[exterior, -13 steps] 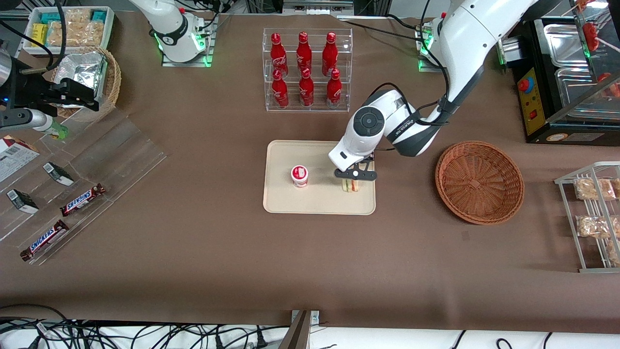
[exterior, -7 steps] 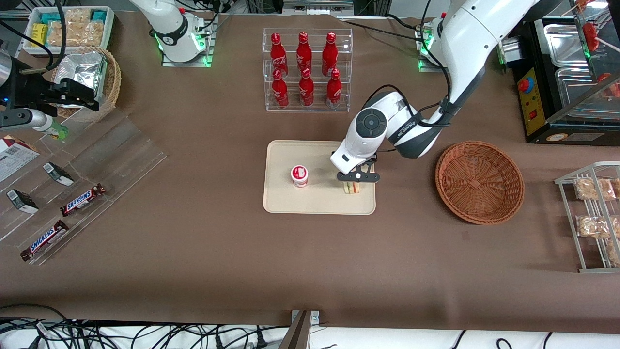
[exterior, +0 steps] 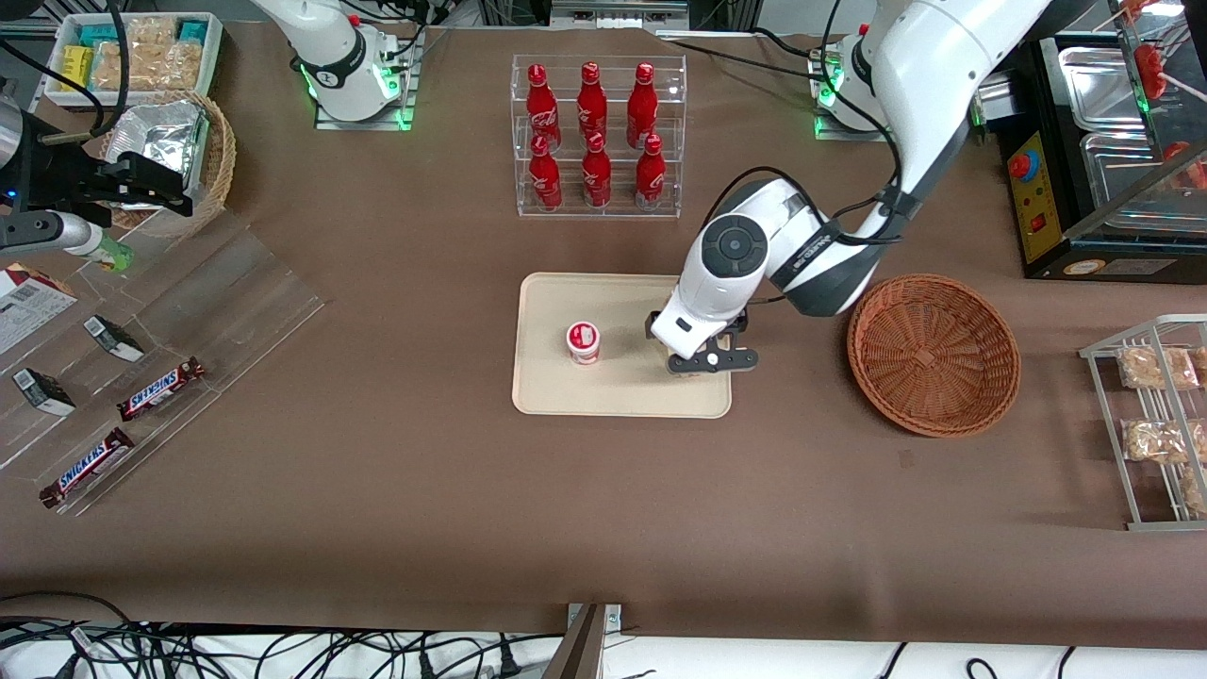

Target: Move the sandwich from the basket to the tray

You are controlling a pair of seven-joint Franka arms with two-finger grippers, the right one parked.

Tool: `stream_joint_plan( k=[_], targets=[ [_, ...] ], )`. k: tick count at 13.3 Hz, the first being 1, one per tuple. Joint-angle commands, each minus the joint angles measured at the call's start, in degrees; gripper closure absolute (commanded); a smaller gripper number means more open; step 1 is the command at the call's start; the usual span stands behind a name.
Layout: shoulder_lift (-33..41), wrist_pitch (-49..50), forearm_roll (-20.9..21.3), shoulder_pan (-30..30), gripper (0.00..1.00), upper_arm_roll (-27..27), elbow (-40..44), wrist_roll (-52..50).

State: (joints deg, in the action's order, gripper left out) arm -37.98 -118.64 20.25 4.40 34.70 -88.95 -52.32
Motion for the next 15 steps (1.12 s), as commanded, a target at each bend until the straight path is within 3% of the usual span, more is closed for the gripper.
stream_joint_plan(
  k=[1,8,12,15],
  targets=[
    [1.14,7.52,-1.79,-2.27,0.0,0.45,8.15,-0.5],
    [8.7,21.06,-2.05,-10.45,0.0,0.89,14.33,-1.3],
    [10.63,23.89,-4.86,-12.83,0.0,0.28,14.16,3.17],
    [14.49,25.03,-8.28,-12.92,0.0,-3.84,12.05,10.37]
  ],
)
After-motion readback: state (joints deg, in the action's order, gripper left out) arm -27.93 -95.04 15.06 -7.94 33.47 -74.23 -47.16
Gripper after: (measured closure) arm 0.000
